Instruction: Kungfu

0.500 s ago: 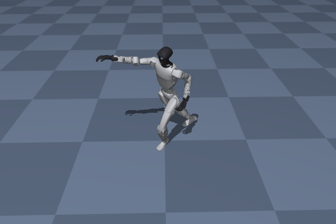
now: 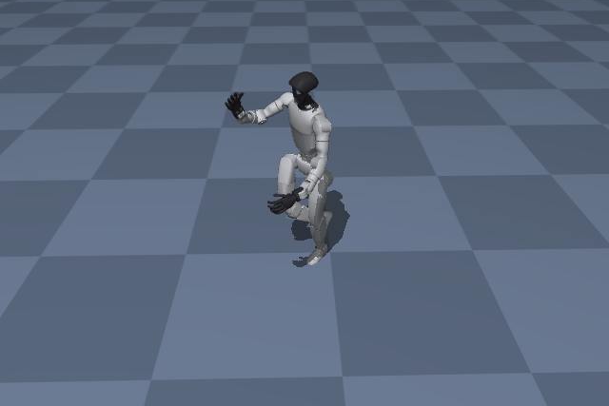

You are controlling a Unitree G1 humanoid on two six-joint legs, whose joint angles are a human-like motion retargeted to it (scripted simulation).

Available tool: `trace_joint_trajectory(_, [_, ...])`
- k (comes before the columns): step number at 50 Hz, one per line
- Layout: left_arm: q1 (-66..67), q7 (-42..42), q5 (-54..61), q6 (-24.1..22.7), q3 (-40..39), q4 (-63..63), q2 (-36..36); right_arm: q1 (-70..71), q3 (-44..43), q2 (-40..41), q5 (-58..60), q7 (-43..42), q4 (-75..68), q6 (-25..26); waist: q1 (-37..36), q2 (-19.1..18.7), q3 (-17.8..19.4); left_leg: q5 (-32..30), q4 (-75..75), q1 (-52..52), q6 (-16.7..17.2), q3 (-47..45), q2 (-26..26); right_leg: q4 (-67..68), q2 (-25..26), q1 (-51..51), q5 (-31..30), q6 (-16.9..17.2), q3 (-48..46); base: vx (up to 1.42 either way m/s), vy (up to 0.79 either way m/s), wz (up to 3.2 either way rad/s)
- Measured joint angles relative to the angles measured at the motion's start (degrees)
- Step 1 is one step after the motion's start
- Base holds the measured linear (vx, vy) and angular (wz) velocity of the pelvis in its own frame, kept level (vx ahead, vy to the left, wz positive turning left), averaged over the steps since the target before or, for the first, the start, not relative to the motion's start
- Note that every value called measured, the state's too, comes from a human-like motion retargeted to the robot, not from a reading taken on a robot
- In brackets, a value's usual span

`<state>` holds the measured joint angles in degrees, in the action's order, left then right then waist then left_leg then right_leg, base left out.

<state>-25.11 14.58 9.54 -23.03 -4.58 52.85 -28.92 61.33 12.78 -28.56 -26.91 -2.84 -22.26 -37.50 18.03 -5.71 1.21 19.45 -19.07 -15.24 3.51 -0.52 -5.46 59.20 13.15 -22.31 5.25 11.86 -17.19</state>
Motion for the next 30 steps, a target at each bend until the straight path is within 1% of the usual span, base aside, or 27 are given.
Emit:
trace_joint_trajectory(2, [-8.7, -2.1, 0.8, -3.5, 3.1, -2.9, 4.6, 0.1, 5.6, 4.5, -7.0, 2.5, 11.3, 1.0, 5.1, -2.0, 1.3, -1.2, 5.5, 6.8, -0.5, 2.2, 0.2, 5.7, -6.6, -7.6, 5.0, -6.7, -5.8, 0.8, -0.21, 1.24])
trace_joint_trajectory(3, [-12.8, -2.5, 1.0, -5.2, 4.5, -5.7, 7.3, 0.4, 8.1, 5.7, -9.4, 4.5, 16.8, 1.7, 6.3, -3.0, 2.0, -1.5, 7.6, 9.8, -0.7, 2.6, 0.3, 7.2, -9.2, -11.1, 6.0, -9.4, -7.3, 0.78, -0.23, 0.97])
trace_joint_trajectory(5, [-20.5, -3.2, 1.9, -8.1, 8.4, -13.0, 12.0, 1.3, 11.5, 7.1, -13.0, 10.3, 27.0, 3.5, 9.8, -5.0, 3.3, -1.7, 10.1, 14.7, -0.3, 5.3, 0.0, 8.9, -13.7, -18.0, 8.1, -13.0, -9.5, 0.78, -0.29, 1.17])
trace_joint_trajectory(8, [-30.7, -5.1, 3.2, -10.5, 13.0, -24.6, 16.6, 5.1, 16.7, 9.0, -14.3, 12.2, 35.0, 4.4, 14.2, -7.0, 4.6, -1.0, 9.5, 19.4, 1.7, 7.8, -2.6, 6.0, -17.3, -26.0, 8.6, -16.4, -9.6, 0.88, -0.61, 1.18])
trace_joint_trajectory(10, [-36.6, -8.1, 2.4, -12.1, 14.2, -30.8, 19.0, 8.1, 17.7, 9.2, -13.4, 12.5, 38.3, 4.2, 16.3, -7.5, 4.8, -0.4, 7.6, 22.2, 2.0, 8.4, -3.6, 1.7, -19.0, -29.1, 9.5, -20.3, -8.9, 0.89, -0.81, 0.85])
trace_joint_trajectory(11, [-39.0, -11.1, 0.5, -13.0, 15.3, -33.1, 19.1, 10.6, 15.6, 7.1, -15.0, 12.1, 40.5, 6.7, 16.9, -7.5, 4.2, -1.0, 6.4, 23.9, 2.1, 8.1, -3.9, -1.2, -19.2, -30.0, 14.0, -23.6, -7.6, 1.04, -0.95, 0.58])
trace_joint_trajectory(12, [-40.9, -13.7, -1.3, -13.5, 16.3, -35.1, 18.9, 12.4, 14.1, 5.3, -16.1, 11.8, 42.1, 8.5, 17.7, -7.4, 3.5, -2.0, 5.4, 25.7, 2.2, 7.9, -3.7, -4.1, -19.9, -30.5, 17.4, -26.0, -6.2, 1.13, -0.93, 0.62])
trace_joint_trajectory(13, [-42.0, -15.7, -2.7, -13.3, 17.1, -36.6, 17.7, 13.1, 13.9, 4.4, -16.4, 11.5, 42.4, 9.2, 18.8, -6.8, 2.5, -4.0, 5.0, 27.5, 2.0, 8.0, -2.7, -6.9, -21.7, -29.9, 18.6, -26.7, -4.6, 1.13, -0.83, 0.84])
trace_joint_trajectory(15, [-41.8, -19.2, -5.1, -12.1, 18.3, -39.3, 14.4, 12.9, 15.4, 4.8, -15.1, 11.1, 40.6, 8.3, 21.6, -4.7, 0.7, -11.6, 3.4, 32.3, 2.9, 7.5, -1.1, -19.5, -24.9, -23.8, 16.9, -26.9, -2.3, 1.19, -0.78, 1.21])
trace_joint_trajectory(16, [-40.3, -20.3, -6.3, -12.4, 18.0, -39.2, 14.4, 12.1, 16.0, 5.1, -14.5, 11.7, 39.1, 7.6, 23.9, -2.5, 0.1, -18.2, 2.1, 35.2, 3.8, 7.1, 0.0, -28.8, -27.9, -17.1, -0.2, -26.9, -2.9, 1.25, -0.86, 1.35])
trace_joint_trajectory(17, [-38.4, -20.9, -6.8, -12.6, 17.6, -39.0, 14.1, 11.0, 16.2, 5.5, -14.1, 12.5, 37.7, 7.1, 25.0, -1.2, -1.5, -25.0, 0.2, 36.6, 5.1, 4.8, 0.9, -32.8, -28.3, -14.2, -9.9, -26.9, -1.1, 1.15, -0.93, 0.41])
trace_joint_trajectory(18, [-35.6, -20.6, -6.1, -12.6, 16.9, -38.4, 12.8, 9.2, 15.6, 6.4, -13.9, 13.4, 36.6, 7.0, 24.0, -1.7, -4.9, -32.4, -2.8, 34.9, 7.4, -1.1, 1.1, -26.5, -23.4, -19.1, -4.9, -26.9, 5.4, 1.08, -1.11, -0.79])
trace_joint_trajectory(19, [-32.0, -18.6, -6.0, -12.9, 16.0, -37.2, 13.4, 5.0, 13.4, 6.5, -13.1, 15.9, 35.4, 7.4, 22.1, -0.5, -6.5, -39.2, -8.7, 33.6, 9.5, -3.9, 1.5, -22.4, -22.9, -19.2, -1.6, -26.9, 6.8, 1.15, -1.35, -1.49])
trace_joint_trajectory(20, [-27.9, -15.9, -6.4, -13.4, 15.1, -35.6, 14.9, -0.3, 10.5, 6.4, -11.9, 19.2, 34.2, 8.2, 19.7, 1.5, -7.2, -45.6, -16.0, 32.4, 11.5, -5.2, 2.0, -19.5, -24.6, -17.0, 0.7, -26.9, 5.7, 1.13, -1.11, -1.54])
trace_joint_trajectory(21, [-24.1, -14.6, -8.6, -12.7, 14.2, -32.0, 13.6, -4.1, 10.4, 7.5, -9.3, 19.6, 31.7, 8.4, 18.6, 2.1, -5.9, -47.9, -25.3, 28.7, 9.7, -7.3, 0.3, -16.2, -22.3, -14.8, 4.5, -26.9, 4.9, 0.94, -0.74, -1.62])
trace_joint_trajectory(22, [-20.0, -13.1, -11.7, -11.7, 12.6, -28.0, 12.5, -8.4, 10.1, 8.5, -6.7, 20.2, 29.0, 8.7, 17.5, 2.8, -4.9, -48.6, -32.6, 24.9, 7.2, -8.8, -0.4, -15.3, -20.2, -12.3, 6.5, -26.9, 4.8, 0.56, -0.38, -1.6])
trace_joint_trajectory(23, [-15.5, -11.0, -16.5, -10.0, 9.4, -22.8, 12.1, -13.8, 9.4, 9.3, -4.0, 21.4, 26.1, 9.3, 16.6, 4.1, -4.5, -46.0, -35.6, 20.8, 3.4, -9.0, 1.0, -19.2, -18.5, -9.0, 5.1, -26.9, 6.3, 0.44, -0.55, -1.42])
trace_joint_trajectory(24, [-11.1, -9.3, -21.8, -8.9, 6.7, -17.4, 11.4, -19.3, 8.8, 10.1, -0.7, 22.5, 21.9, 9.6, 14.9, 4.7, -3.1, -40.9, -43.1, 14.4, 0.0, -10.1, -1.7, -22.6, -16.3, -5.3, 4.0, -26.9, 6.7, 0.41, -0.7, -1.35])
trace_joint_trajectory(25, [-6.7, -7.7, -27.1, -8.0, 4.2, -11.7, 10.6, -24.8, 8.3, 11.0, 3.0, 23.6, 16.9, 9.7, 12.9, 5.0, -1.2, -34.6, -52.9, 6.7, -3.2, -11.6, -6.3, -25.8, -13.9, -1.4, 3.0, -26.9, 6.5, 0.46, -0.64, -1.28])
trace_joint_trajectory(27, [1.5, -6.5, -35.8, -3.5, 0.0, -2.0, 9.2, -34.9, 3.7, 13.5, 13.9, 26.6, 4.1, 12.2, 10.0, 4.1, 1.9, -25.6, -65.6, -8.6, -8.3, -10.5, -9.2, -32.4, -10.0, 4.5, 1.7, -26.9, 6.1, 0.37, -0.47, -1.1])
trace_joint_trajectory(28, [6.5, -5.0, -39.7, -1.0, -2.5, 1.8, 8.5, -39.6, 0.6, 14.9, 20.3, 27.2, -2.6, 14.4, 8.9, 3.4, 2.7, -20.5, -69.5, -15.7, -9.9, -10.7, -9.6, -35.9, -7.8, 7.0, 0.7, -26.9, 5.9, 0.23, -0.43, -1.35])
trace_joint_trajectory(30, [17.5, -2.4, -48.5, 0.7, -9.8, 7.6, 7.5, -47.9, -6.2, 16.2, 33.9, 28.2, -14.2, 18.3, 4.0, 2.2, 3.8, -13.4, -74.2, -29.5, -10.9, -12.3, -11.8, -42.5, -1.5, 10.9, -1.9, -26.9, 7.9, 0.25, -0.5, -2.11])
